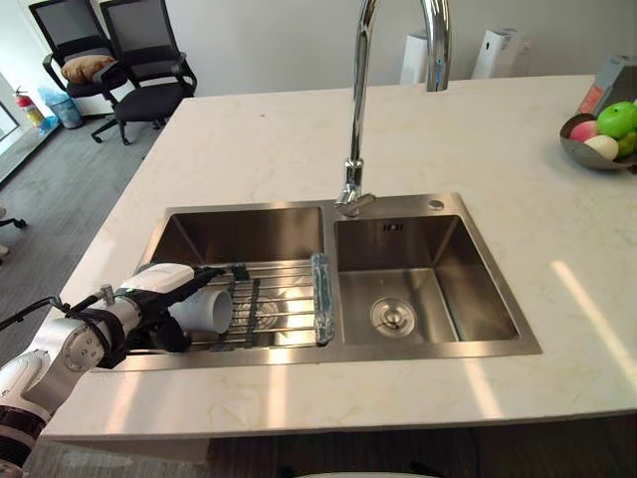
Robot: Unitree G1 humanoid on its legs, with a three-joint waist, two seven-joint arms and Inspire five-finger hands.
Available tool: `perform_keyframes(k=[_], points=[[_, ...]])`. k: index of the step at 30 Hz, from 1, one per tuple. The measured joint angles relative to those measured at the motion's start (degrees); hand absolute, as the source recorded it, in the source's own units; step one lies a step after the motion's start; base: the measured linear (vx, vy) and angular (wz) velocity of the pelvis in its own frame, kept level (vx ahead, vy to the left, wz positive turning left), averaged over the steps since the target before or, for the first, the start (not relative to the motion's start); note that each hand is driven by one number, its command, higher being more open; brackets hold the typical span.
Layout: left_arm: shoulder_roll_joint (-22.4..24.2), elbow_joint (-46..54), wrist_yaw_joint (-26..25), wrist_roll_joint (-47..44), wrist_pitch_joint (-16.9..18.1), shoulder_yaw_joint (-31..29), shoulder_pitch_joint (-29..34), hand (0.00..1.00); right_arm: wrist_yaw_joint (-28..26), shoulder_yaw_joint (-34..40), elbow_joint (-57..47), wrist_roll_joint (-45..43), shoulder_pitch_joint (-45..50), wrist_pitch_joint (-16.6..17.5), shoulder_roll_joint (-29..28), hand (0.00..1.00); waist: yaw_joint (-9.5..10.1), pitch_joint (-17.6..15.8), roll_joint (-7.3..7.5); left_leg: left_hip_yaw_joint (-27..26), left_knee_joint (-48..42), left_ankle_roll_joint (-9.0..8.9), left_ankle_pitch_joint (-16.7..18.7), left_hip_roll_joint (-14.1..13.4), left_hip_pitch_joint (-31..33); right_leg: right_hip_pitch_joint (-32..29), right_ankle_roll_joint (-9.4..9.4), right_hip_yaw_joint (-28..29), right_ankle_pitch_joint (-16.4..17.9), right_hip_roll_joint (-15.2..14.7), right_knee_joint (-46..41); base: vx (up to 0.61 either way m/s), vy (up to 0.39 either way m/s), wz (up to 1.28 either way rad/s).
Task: Walk over to the sink, pick up the cup, carry it to the dishwasher, place the cup inside the dishwasher, then close the dishwasher door
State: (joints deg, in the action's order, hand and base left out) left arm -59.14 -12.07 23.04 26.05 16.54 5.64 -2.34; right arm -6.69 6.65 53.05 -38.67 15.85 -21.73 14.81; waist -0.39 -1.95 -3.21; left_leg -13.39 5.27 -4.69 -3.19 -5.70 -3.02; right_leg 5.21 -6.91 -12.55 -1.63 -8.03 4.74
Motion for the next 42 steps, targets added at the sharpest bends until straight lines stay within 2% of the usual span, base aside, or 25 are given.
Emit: perform_keyframes(k=[9,13,19,20,25,28,31,36,42], points=[[-0.7,-2.0,10.0,-3.6,-5.4,1.7,-3.3,1.00,-0.9,-0.2,0.5,0.0,0.1,0.0,0.2,1.00,-0.99,0.0,0.00,-0.3,0.0,-0.03,0.1,0.0,-0.1,-0.1,-0.01,0.3,0.0,0.0,0.0,-0.01,-0.005,-0.01],[-0.7,-2.4,9.7,-2.8,-5.9,1.9,-3.5,1.00,-0.9,-0.4,0.5,0.0,0.1,0.0,0.2,1.00,-1.18,0.0,0.01,-0.3,0.0,-0.03,0.1,0.0,-0.2,-0.1,-0.01,0.2,0.0,0.0,0.0,0.00,0.000,0.00],[-0.1,-5.8,3.4,3.5,-4.6,4.0,-4.2,1.00,-0.9,-0.9,0.4,0.0,-0.1,0.0,0.4,1.00,-2.23,0.0,0.05,-0.3,0.0,-0.03,0.1,-0.1,-0.3,0.0,-0.01,0.2,0.0,0.0,0.0,-0.02,-0.008,0.00],[0.2,-6.4,1.7,4.6,-4.7,4.3,-4.2,0.00,-0.9,-1.1,0.5,0.0,-0.1,0.0,0.4,1.00,-2.28,0.0,0.07,-0.3,0.0,-0.03,0.1,-0.1,-0.3,-0.1,-0.01,0.2,0.0,0.1,0.0,0.00,0.000,0.00],[2.5,-7.8,-2.7,7.8,-5.1,4.9,-4.3,0.00,-0.7,-2.2,0.4,-0.1,-0.3,-0.1,0.7,1.00,-2.18,-0.1,0.15,-0.3,0.0,-0.03,0.2,-0.1,-0.3,-0.1,-0.01,0.2,0.0,0.1,0.0,0.00,0.000,0.00],[2.7,-8.3,-3.2,8.3,-4.8,4.8,-4.4,0.00,-0.3,-2.5,0.4,-0.4,-0.3,-0.2,0.9,1.00,-2.18,-0.1,0.13,-0.4,0.0,-0.02,0.2,-0.1,-0.4,-0.1,-0.02,0.3,0.0,0.1,0.0,0.00,0.000,0.00],[3.4,-8.9,-6.7,10.3,-4.3,4.9,-4.4,0.00,0.0,-2.7,0.2,-0.4,-0.7,-0.8,1.1,1.00,-2.17,-0.2,0.25,-0.7,0.0,-0.06,0.2,-0.2,-0.5,-0.1,-0.01,0.6,0.0,0.2,0.0,0.00,0.000,-0.05],[2.1,-10.9,-12.8,10.7,0.5,6.1,-3.6,0.00,-0.1,-3.1,-0.2,-0.4,-0.6,-1.1,1.3,1.00,-2.11,-0.3,0.22,-1.2,0.0,-0.05,0.4,-0.3,-0.6,-0.4,-0.07,1.1,0.0,0.2,0.0,0.00,0.000,-0.04],[-1.4,-10.8,-17.4,4.7,3.2,7.3,-2.8,0.00,-0.3,-3.1,-0.8,-0.5,-0.8,-0.9,1.2,1.00,-1.86,-1.4,0.19,-1.2,-0.1,-0.01,0.5,-0.2,-0.4,-0.3,-0.15,1.0,-0.1,0.0,0.0,0.00,0.000,0.01]])
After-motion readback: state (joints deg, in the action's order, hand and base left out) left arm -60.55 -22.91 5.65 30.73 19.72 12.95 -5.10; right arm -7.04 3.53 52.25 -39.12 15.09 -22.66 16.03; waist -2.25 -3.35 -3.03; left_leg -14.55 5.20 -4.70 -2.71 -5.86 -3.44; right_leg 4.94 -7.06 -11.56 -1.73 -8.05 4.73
